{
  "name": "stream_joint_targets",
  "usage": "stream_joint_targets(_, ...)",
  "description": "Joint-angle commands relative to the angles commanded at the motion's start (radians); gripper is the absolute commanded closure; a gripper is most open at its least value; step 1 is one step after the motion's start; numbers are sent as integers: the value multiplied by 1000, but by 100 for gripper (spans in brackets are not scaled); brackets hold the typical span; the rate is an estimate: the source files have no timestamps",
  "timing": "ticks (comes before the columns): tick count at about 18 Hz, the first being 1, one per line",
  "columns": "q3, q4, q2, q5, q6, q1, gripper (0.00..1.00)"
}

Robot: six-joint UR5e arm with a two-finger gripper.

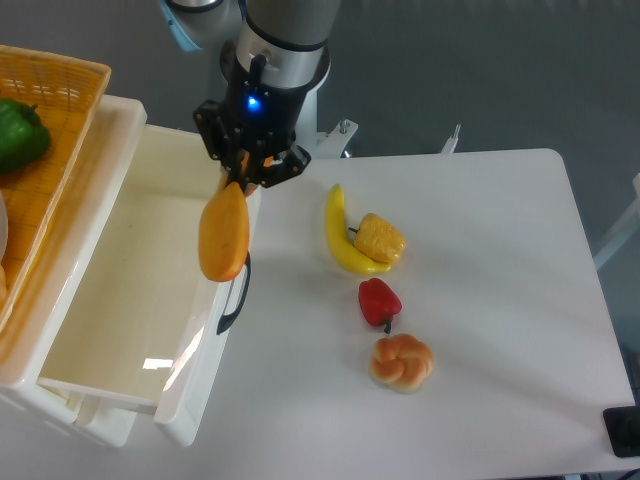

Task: Place the long bread in the upper white drawer
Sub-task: 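Lift the held baguette and carry it toward the open white drawer, then lower the baguette into the open white drawer, then open the gripper to release the baguette inside the drawer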

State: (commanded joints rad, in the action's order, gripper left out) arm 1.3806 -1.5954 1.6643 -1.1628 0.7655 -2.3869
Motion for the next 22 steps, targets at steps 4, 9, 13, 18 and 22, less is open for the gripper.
stream_joint_targets(4,5,5,17,5,-5,37,100)
stream_joint_targets(9,17,6,46,3,-19,80,94)
stream_joint_targets(13,35,8,49,3,-9,87,84)
stream_joint_targets(18,35,63,63,3,-15,107,64)
stream_joint_targets(22,35,66,66,3,-6,109,50)
